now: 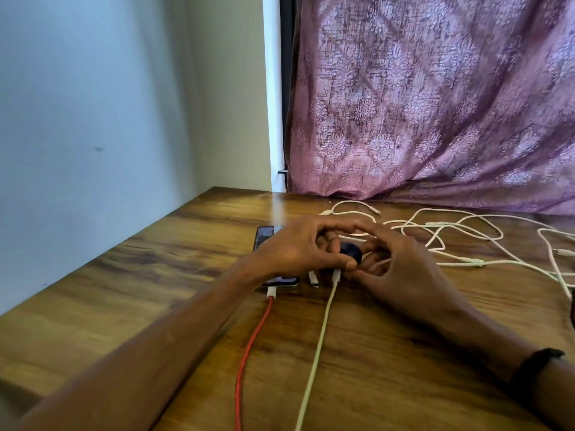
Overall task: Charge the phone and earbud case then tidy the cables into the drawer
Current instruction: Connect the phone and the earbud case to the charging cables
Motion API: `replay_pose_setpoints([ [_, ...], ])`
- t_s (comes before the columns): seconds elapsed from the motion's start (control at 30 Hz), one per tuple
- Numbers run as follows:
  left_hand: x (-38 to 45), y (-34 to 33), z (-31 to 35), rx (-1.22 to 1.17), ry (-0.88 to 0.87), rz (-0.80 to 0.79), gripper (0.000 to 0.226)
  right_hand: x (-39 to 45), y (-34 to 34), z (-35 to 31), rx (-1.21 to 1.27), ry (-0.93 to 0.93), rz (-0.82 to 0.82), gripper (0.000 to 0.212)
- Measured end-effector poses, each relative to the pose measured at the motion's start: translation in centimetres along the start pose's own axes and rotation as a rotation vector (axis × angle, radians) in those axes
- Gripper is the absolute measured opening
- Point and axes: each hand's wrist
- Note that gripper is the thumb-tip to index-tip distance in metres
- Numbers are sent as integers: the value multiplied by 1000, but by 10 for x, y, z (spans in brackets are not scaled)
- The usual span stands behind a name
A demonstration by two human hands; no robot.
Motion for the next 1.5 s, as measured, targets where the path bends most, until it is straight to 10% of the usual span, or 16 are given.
replay_pose_setpoints([
  [0.23, -6, 38, -12, 340, 139, 300, 28, -1, 3, -7, -62, -85, -130, 51],
  [0.5, -55, -3, 2, 358, 575, 310, 102, 4, -6, -6, -45, 26, -154, 51],
  [0.97, -104, 32, -2, 365, 578, 451, 115, 3, -44, -74, 254, -37, -178, 58],
  [1.5, -160, 45, -32, 231, 462, 687, 85, 27, -93, -92, 27, -127, -139, 58],
])
Point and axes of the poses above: each hand's wrist, its own x-axis towards the middle knuckle, its own y-axis out of the back of the hand, z = x × y, and after that the axes turned 3 degrees about -z, right-handed
